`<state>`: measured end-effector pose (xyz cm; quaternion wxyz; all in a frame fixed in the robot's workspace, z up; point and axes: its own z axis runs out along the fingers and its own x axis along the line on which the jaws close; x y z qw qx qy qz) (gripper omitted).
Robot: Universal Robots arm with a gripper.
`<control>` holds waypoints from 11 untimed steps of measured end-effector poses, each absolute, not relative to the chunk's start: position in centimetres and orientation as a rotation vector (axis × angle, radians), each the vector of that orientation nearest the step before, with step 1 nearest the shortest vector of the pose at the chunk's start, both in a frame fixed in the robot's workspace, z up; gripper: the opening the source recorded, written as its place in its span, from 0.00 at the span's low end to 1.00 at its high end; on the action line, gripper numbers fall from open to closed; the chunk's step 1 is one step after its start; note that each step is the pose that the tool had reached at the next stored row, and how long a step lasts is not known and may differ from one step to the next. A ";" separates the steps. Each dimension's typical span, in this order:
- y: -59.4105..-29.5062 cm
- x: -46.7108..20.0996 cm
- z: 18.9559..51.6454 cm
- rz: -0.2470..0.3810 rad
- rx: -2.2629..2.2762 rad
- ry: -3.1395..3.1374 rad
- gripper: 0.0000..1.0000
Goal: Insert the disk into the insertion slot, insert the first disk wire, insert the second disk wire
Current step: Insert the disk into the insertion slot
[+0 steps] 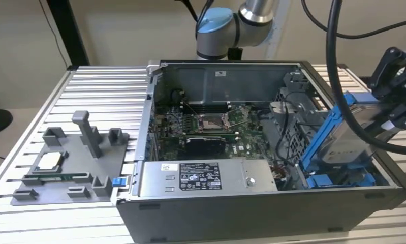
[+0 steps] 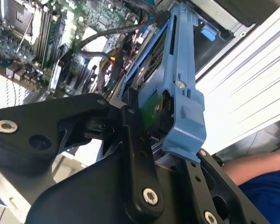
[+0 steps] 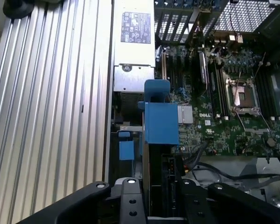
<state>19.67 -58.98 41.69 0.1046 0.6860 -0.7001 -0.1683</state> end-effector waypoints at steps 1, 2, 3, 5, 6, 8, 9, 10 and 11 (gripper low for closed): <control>-59.0 19.7 41.7 -0.510 2.012 -2.055 0.00; -59.0 19.9 41.7 -0.522 2.004 -2.047 0.00; -59.1 20.1 41.6 -0.526 2.001 -2.044 0.00; -59.2 20.5 41.6 -0.528 2.001 -2.041 0.00; -59.2 20.7 41.5 -0.528 2.002 -2.039 0.00; -59.3 20.8 41.3 -0.529 2.003 -2.037 0.00; -59.3 20.8 41.2 -0.529 2.003 -2.037 0.00; -59.4 20.8 41.1 -0.528 2.003 -2.037 0.00; -59.4 20.8 40.9 -0.528 2.003 -2.037 0.00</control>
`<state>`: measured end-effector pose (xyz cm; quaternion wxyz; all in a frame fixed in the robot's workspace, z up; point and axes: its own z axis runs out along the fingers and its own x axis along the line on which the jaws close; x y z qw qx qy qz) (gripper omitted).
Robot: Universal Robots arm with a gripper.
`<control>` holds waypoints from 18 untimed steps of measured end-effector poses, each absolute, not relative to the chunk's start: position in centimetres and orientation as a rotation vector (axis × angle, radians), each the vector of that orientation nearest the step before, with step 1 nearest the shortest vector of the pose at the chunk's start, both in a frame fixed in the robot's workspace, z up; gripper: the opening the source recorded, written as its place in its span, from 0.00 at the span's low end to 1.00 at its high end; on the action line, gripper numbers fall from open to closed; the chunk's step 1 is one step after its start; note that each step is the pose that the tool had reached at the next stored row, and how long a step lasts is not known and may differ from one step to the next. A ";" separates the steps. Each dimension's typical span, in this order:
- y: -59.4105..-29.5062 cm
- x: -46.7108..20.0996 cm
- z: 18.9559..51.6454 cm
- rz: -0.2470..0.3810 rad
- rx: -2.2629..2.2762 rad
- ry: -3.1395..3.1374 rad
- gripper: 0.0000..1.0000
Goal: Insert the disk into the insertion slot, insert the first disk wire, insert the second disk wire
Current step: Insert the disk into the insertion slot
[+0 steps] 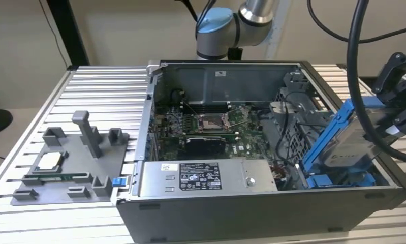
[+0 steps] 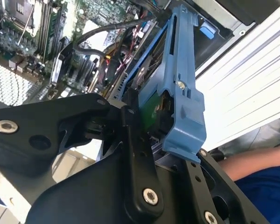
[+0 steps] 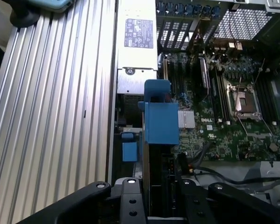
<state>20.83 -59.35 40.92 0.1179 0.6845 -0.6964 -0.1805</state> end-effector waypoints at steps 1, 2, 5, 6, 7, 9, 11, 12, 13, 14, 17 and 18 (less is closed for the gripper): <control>-59.4 20.8 40.8 -0.528 2.003 -2.037 0.00; -59.4 20.8 40.7 -0.528 2.003 -2.037 0.00; -59.4 20.8 40.3 -0.528 2.003 -2.037 0.00; -59.4 20.8 40.2 -0.529 2.003 -2.037 0.00; -59.4 20.8 40.1 -0.528 2.003 -2.037 0.00; -59.4 20.8 39.8 -0.529 2.003 -2.037 0.00; -59.4 20.8 39.5 -0.529 2.003 -2.037 0.00; -59.4 20.8 39.3 -0.530 2.004 -2.037 0.00; -59.4 20.8 39.1 -0.530 2.004 -2.037 0.00; -59.4 20.8 39.0 -0.530 2.004 -2.037 0.00; -59.4 20.8 38.4 -0.531 2.004 -2.037 0.00; -59.4 20.8 38.2 -0.531 2.004 -2.037 0.00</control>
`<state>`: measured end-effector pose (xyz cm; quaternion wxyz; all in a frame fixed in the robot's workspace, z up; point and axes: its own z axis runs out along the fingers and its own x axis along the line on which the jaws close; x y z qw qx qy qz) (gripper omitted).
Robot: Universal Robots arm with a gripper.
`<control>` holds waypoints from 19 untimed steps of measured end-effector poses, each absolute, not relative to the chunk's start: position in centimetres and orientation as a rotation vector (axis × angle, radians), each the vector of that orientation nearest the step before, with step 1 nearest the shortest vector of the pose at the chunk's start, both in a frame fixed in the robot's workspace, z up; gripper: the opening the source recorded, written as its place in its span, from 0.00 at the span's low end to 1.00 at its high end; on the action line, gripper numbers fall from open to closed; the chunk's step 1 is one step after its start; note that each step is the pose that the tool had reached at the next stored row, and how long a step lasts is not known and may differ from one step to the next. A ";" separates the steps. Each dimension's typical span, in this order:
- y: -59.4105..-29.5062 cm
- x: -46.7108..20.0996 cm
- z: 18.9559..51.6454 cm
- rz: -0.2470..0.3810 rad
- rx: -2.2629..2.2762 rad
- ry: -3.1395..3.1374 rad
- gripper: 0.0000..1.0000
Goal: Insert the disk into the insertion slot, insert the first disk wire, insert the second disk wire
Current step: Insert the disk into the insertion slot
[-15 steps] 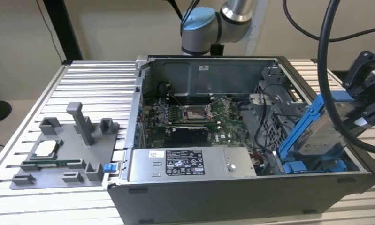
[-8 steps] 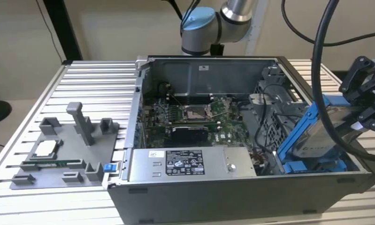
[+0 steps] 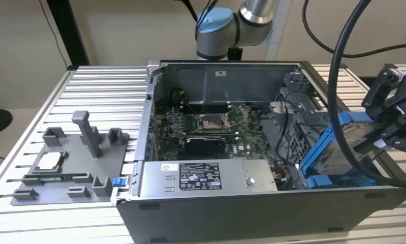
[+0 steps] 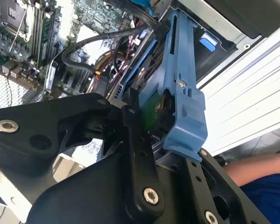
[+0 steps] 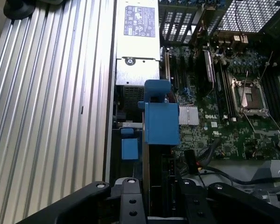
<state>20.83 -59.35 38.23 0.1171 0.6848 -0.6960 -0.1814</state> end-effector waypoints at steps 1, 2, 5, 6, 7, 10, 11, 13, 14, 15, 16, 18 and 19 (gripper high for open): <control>-59.4 20.8 38.1 -0.531 2.004 -2.037 0.00; -59.4 20.8 37.9 -0.531 2.004 -2.037 0.00; -59.4 20.8 37.3 -0.531 2.004 -2.037 0.00; -59.4 20.8 37.1 -0.531 2.004 -2.037 0.00; -59.4 20.8 37.0 -0.531 2.004 -2.037 0.00; -59.4 20.8 37.0 -0.531 2.004 -2.037 0.00; -59.4 20.8 37.0 -0.531 2.004 -2.037 0.00; -59.4 20.8 36.9 -0.531 2.004 -2.037 0.00; -59.4 20.8 36.9 -0.530 2.004 -2.037 1.00; -59.4 20.8 36.9 -0.531 2.004 -2.037 1.00; -59.4 20.8 36.9 -0.531 2.004 -2.037 1.00; -59.4 20.8 36.9 -0.531 2.004 -2.037 1.00; -59.4 20.8 36.9 -0.531 2.004 -2.037 1.00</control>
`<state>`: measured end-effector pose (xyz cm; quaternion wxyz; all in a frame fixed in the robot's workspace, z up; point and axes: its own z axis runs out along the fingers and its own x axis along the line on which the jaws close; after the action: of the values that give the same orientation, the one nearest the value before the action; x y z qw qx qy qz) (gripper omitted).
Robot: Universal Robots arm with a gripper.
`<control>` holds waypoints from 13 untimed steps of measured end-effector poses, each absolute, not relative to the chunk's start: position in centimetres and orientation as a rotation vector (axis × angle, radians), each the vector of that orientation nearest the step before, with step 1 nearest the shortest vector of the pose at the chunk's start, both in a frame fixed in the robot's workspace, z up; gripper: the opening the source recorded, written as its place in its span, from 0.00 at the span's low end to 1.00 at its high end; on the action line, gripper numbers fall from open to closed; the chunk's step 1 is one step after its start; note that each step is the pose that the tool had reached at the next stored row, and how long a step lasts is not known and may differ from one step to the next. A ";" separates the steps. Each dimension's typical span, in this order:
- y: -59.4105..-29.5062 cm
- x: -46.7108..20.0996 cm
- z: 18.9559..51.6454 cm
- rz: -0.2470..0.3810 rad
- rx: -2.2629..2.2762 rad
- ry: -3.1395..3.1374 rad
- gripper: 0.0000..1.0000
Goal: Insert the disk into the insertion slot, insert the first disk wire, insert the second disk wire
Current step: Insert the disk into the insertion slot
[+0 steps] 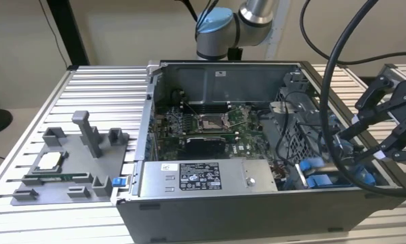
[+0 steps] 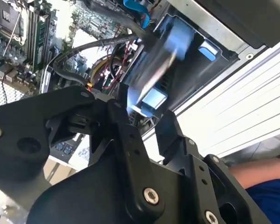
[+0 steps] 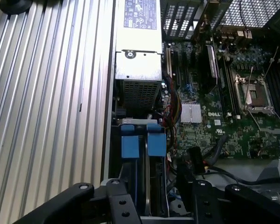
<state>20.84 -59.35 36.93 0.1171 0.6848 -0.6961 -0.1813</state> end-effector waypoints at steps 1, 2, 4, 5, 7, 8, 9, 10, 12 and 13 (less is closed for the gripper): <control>-59.4 20.8 37.0 -0.531 2.004 -2.037 1.00; -59.4 20.8 37.0 -0.531 2.004 -2.037 1.00; -59.4 20.8 37.4 -0.532 2.003 -2.037 1.00; -59.4 20.8 37.6 -0.533 2.003 -2.036 1.00; -59.4 20.8 38.0 -0.534 2.001 -2.035 1.00; -59.4 20.8 38.2 -0.536 2.001 -2.034 1.00; -59.4 20.8 38.4 -0.536 2.000 -2.034 1.00; -59.4 20.8 38.6 -0.537 1.999 -2.033 1.00; -59.4 20.8 38.9 -0.539 1.999 -2.032 1.00; -59.4 20.8 39.0 -0.539 1.998 -2.032 1.00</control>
<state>20.83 -59.36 38.98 0.1202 0.6839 -0.6955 -0.1845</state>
